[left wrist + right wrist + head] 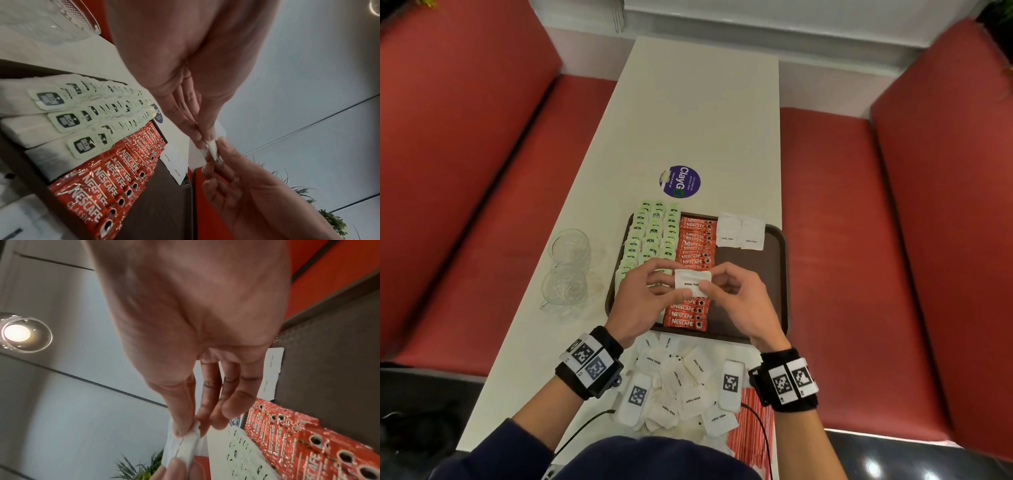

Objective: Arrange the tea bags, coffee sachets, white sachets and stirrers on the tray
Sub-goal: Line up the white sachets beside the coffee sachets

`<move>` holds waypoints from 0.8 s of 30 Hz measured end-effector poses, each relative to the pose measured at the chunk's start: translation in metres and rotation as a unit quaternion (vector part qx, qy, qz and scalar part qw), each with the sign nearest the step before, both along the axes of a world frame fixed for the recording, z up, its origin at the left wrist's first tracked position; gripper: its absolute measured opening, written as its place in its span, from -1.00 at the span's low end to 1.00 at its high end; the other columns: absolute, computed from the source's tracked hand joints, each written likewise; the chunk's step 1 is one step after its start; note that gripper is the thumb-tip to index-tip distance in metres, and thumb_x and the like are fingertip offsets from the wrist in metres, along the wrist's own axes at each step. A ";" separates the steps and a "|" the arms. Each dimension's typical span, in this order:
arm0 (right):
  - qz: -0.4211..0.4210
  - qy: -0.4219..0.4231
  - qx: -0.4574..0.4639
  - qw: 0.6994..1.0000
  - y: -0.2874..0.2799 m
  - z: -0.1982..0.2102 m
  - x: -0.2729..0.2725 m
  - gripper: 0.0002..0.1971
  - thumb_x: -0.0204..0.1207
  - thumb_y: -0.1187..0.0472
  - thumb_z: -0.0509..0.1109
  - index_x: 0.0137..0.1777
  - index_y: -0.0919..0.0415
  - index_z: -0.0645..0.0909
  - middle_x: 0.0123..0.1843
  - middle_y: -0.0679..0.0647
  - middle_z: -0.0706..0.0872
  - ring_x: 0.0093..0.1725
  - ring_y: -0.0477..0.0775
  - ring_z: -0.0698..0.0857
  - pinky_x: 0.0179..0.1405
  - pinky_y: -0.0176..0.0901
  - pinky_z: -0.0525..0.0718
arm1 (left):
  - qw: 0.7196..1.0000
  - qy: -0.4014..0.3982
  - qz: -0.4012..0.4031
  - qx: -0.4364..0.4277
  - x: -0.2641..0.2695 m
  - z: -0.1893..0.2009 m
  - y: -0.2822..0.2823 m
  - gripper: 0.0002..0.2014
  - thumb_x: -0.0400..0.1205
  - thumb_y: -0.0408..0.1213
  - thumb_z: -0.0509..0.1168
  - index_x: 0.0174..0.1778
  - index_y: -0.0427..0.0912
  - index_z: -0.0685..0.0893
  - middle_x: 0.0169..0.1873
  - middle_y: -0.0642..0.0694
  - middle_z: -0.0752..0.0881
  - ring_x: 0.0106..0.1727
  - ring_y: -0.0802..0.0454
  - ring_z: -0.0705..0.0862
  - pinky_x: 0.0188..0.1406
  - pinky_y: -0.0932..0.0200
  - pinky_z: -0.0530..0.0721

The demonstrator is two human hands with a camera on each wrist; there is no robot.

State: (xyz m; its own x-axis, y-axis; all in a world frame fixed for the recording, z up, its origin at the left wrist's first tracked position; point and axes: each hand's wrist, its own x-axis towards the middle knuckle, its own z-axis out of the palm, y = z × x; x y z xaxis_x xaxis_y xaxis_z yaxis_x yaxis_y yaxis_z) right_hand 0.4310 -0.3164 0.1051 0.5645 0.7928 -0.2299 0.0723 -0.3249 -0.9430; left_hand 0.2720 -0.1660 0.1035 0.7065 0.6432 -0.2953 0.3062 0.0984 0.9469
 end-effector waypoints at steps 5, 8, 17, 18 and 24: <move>-0.016 0.012 -0.033 0.999 -0.004 -0.009 0.011 -0.85 0.64 0.09 0.68 0.16 -0.03 0.84 -0.05 -0.09 0.95 -0.02 -0.09 0.90 0.16 0.04 0.82 | 1.000 -0.022 0.018 -0.005 0.003 -0.003 -0.004 -0.64 0.61 -0.35 0.65 0.30 -0.11 0.80 -0.01 -0.13 0.95 0.04 -0.13 0.94 0.19 -0.31 0.89; -0.117 -0.026 -0.048 0.992 0.003 -0.025 0.037 -0.80 0.63 0.08 0.70 0.16 -0.03 0.78 -0.10 -0.14 0.94 -0.11 -0.13 0.87 0.03 -0.09 0.75 | 0.998 -0.025 0.050 0.022 0.001 -0.004 -0.002 -0.81 0.71 -0.33 0.56 0.22 -0.16 0.79 -0.08 -0.14 0.94 -0.01 -0.12 0.94 0.16 -0.27 0.90; -0.158 -0.100 -0.133 0.973 0.039 -0.085 0.121 -0.72 0.60 0.17 0.71 0.13 0.11 0.66 -0.11 0.00 0.88 0.12 -0.06 0.65 0.17 0.05 0.65 | 0.974 0.055 0.043 0.218 -0.028 -0.021 0.009 -0.90 0.75 -0.20 0.51 0.07 0.12 0.75 -0.28 0.13 0.88 -0.12 0.17 0.88 -0.01 0.04 0.86; -0.154 -0.104 -0.140 0.972 0.043 -0.091 0.126 -0.71 0.59 0.16 0.72 0.11 0.10 0.65 -0.12 -0.01 0.88 0.12 -0.02 0.69 0.17 0.08 0.69 | 0.970 0.061 0.039 0.232 -0.031 -0.023 0.010 -0.90 0.75 -0.18 0.51 0.07 0.13 0.74 -0.29 0.15 0.87 -0.14 0.16 0.87 -0.05 0.03 0.86; -0.124 -0.152 -0.202 0.960 0.059 -0.108 0.133 -0.72 0.63 0.09 0.68 0.11 0.07 0.61 -0.08 -0.02 0.84 0.23 0.10 0.61 0.07 0.07 0.59 | 0.957 0.094 0.016 0.275 -0.048 -0.038 0.016 -0.91 0.76 -0.15 0.48 0.06 0.17 0.72 -0.29 0.16 0.85 -0.20 0.18 0.85 -0.13 -0.03 0.85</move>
State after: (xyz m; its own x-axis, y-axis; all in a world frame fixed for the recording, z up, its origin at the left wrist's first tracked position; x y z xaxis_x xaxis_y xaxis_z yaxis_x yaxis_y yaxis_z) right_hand 0.5643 -0.2578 -0.0033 0.8140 0.5068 -0.2838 0.1982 -0.7017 -0.6844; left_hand 0.2240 -0.1504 0.0660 0.6515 0.7582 -0.0252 0.4806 -0.3868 0.7870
